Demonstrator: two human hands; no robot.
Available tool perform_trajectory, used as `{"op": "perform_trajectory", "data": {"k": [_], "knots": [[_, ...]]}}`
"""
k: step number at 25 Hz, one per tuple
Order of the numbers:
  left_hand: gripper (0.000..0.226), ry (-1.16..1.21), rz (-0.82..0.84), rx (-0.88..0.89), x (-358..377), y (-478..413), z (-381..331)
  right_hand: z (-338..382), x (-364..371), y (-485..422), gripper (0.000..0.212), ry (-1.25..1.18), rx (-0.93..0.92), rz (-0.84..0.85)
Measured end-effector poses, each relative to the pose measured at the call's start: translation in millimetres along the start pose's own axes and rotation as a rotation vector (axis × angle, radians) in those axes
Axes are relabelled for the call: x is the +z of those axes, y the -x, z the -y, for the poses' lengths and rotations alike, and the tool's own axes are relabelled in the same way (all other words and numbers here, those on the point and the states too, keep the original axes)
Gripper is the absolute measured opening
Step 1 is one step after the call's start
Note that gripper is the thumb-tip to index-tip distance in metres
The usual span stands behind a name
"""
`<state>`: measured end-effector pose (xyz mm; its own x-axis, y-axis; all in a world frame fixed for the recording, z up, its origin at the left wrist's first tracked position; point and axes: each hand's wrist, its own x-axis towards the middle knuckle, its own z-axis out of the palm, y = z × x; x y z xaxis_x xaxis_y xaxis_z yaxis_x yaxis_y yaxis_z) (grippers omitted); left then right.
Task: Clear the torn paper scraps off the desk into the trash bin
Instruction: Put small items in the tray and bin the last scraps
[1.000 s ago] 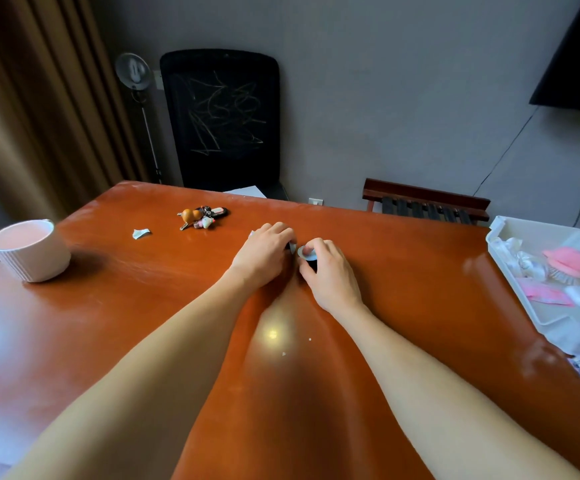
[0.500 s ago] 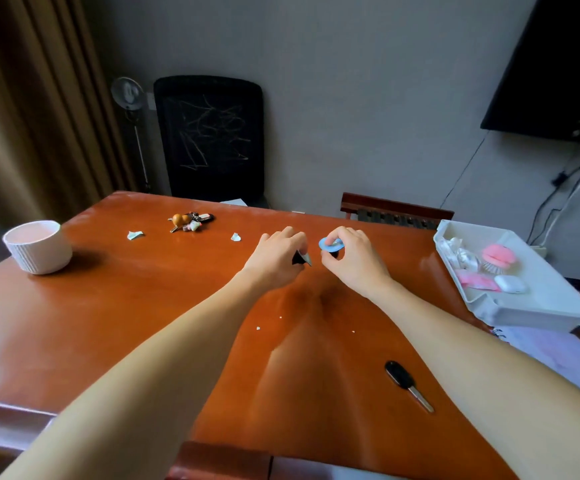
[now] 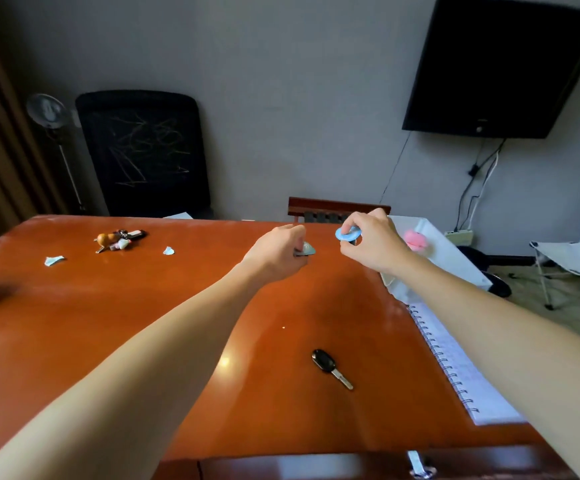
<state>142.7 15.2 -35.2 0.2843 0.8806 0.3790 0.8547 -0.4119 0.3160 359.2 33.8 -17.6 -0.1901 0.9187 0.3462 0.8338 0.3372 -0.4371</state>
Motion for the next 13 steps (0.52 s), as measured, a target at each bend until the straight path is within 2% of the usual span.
{"op": "perform_trajectory", "data": {"k": [9, 13], "knots": [[0.023, 0.001, 0.05, 0.088, 34.0, -55.0, -80.1, -100.0, -56.2, 10.0, 0.02, 0.085, 0.202, 0.056], [0.025, 0.063, 0.161, 0.07, 59.8, -72.1, -104.9, -128.2, -62.7, 14.2, 0.019, 0.153, 0.263, 0.116]]}}
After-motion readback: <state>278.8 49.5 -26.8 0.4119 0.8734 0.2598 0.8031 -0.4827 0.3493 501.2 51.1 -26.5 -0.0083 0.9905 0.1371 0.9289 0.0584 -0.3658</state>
